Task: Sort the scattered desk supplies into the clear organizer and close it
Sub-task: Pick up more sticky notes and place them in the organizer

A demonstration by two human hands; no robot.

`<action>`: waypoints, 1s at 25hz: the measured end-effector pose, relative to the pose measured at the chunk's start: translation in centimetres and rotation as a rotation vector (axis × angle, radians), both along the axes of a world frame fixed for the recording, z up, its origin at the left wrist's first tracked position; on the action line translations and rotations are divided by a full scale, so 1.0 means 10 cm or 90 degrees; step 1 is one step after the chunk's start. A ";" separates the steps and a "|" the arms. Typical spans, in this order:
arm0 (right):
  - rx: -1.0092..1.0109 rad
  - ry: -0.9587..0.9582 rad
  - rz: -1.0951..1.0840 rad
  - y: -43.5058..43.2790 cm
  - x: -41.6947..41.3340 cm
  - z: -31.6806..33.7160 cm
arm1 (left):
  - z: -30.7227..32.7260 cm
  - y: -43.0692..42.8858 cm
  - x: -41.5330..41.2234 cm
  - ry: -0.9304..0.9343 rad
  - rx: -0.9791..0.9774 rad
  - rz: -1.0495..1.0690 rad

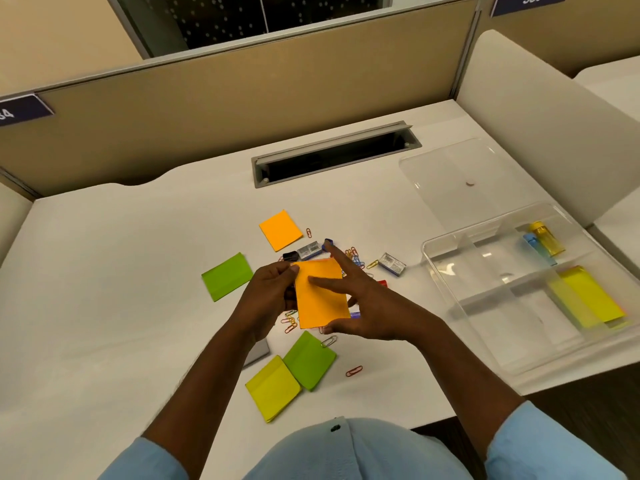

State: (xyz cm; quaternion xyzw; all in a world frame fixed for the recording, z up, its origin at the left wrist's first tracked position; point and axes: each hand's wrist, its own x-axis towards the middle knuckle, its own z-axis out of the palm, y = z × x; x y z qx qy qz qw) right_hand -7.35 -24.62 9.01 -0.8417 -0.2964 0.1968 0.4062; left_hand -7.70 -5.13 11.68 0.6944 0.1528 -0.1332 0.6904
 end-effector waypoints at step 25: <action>0.066 0.026 -0.816 -2.73 -0.28 -0.06 | -0.23 -2.81 0.17 0.019 0.088 -0.212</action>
